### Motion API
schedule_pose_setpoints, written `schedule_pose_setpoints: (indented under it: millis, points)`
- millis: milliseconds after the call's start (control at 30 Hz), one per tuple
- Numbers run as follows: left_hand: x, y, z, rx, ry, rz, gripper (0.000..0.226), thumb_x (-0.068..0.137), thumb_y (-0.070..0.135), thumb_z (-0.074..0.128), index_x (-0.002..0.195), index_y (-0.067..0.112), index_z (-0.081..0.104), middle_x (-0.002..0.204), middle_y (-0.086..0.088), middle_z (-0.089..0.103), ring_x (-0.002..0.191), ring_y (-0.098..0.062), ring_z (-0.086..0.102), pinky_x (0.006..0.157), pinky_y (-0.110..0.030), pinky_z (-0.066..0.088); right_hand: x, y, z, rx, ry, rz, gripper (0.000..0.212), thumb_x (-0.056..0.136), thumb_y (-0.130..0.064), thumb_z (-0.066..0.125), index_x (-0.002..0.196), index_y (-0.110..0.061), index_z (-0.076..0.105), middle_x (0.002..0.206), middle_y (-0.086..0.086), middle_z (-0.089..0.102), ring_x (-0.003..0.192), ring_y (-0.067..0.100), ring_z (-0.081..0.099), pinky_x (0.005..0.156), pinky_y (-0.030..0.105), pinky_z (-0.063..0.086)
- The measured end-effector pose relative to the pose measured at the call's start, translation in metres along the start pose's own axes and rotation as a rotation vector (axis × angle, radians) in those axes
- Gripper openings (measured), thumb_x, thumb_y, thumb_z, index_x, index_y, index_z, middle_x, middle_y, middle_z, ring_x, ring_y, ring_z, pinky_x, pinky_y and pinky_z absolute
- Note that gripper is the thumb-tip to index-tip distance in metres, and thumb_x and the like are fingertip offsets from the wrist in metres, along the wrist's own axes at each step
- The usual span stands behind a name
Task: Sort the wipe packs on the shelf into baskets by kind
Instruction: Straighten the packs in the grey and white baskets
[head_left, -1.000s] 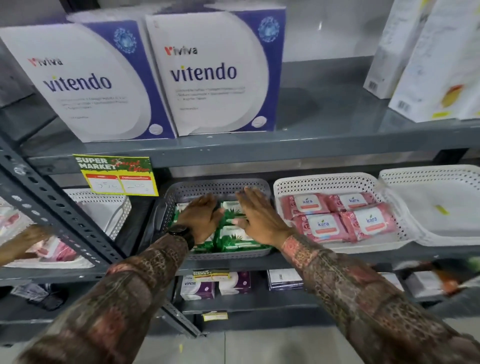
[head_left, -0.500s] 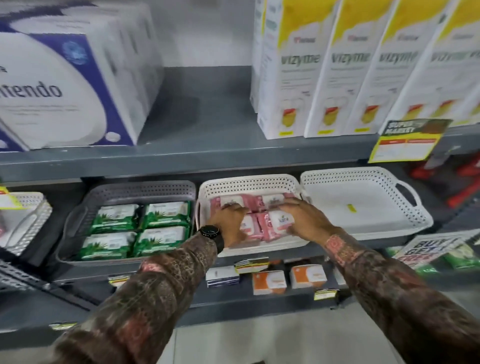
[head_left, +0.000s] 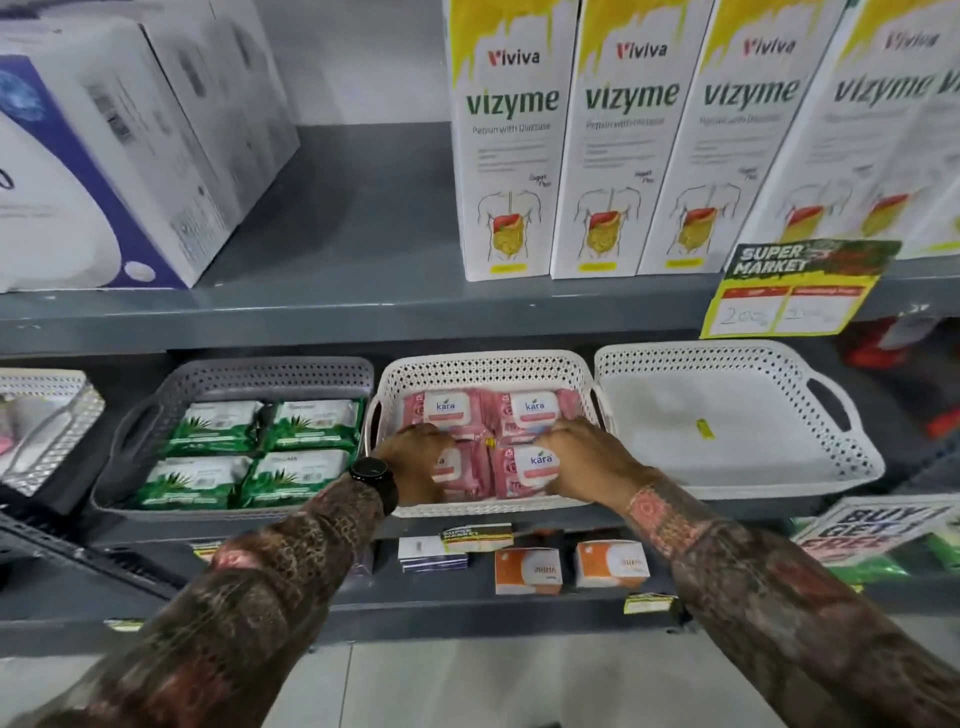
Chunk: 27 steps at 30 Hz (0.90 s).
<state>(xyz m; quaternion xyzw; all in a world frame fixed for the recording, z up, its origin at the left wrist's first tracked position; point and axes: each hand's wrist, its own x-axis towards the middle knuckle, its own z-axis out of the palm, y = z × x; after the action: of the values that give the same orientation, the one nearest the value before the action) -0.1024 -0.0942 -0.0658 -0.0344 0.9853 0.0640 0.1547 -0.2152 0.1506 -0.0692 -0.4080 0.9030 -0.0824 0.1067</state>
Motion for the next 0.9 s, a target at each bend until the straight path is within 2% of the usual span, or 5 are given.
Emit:
schedule_pose_setpoints:
  millis: [167,333,433,533,900]
  points:
    - [-0.001,-0.004,0.005,0.01,0.017,0.024,0.078,0.088,0.058,0.069,0.154,0.03,0.04,0.162,0.002,0.042,0.144,-0.021,0.042,0.121,-0.038,0.03,0.007,-0.001,0.007,0.016,0.001,0.043,0.074,0.077,-0.041,0.087,0.143,-0.021,0.059,0.137,0.004,0.052,0.126,0.029,0.052,0.096,0.049,0.055]
    - [0.019,0.003,-0.005,-0.197,0.219,-0.092,0.056,0.102,0.055,0.039,0.147,0.022,0.049,0.147,-0.007,0.058,0.117,-0.025,0.064,0.104,-0.039,0.05,0.036,0.002,0.006,0.126,-0.019,0.053,0.088,0.097,-0.07,0.041,0.162,-0.012,0.023,0.171,0.011,0.016,0.158,0.034,0.01,0.127,0.054,0.02]
    - [0.039,0.008,0.018,-0.087,0.134,-0.096,0.094,0.089,0.071,0.0,0.163,0.013,0.008,0.172,-0.012,0.004,0.158,-0.032,0.01,0.128,-0.047,0.007,0.053,0.0,0.032,0.06,-0.13,0.086,0.104,0.086,-0.085,0.005,0.163,-0.016,-0.009,0.168,0.012,-0.025,0.154,0.039,-0.023,0.126,0.062,-0.004]
    - [0.052,0.0,0.045,-0.081,0.157,-0.112,0.092,0.086,0.071,-0.007,0.16,0.018,-0.018,0.163,-0.004,-0.029,0.155,-0.027,-0.023,0.127,-0.049,-0.011,0.057,0.007,0.051,0.046,-0.098,0.05,0.115,0.07,-0.091,-0.014,0.16,-0.019,-0.02,0.163,0.01,-0.036,0.15,0.038,-0.033,0.124,0.061,-0.012]
    - [0.048,0.009,0.036,-0.082,0.111,-0.16,0.091,0.091,0.07,-0.003,0.161,0.014,-0.012,0.171,-0.009,-0.016,0.158,-0.025,-0.014,0.126,-0.044,-0.013,0.05,0.007,0.038,0.056,-0.179,0.072,0.1,0.087,-0.085,0.006,0.161,-0.022,-0.019,0.165,0.006,-0.035,0.152,0.033,-0.032,0.125,0.057,-0.013]
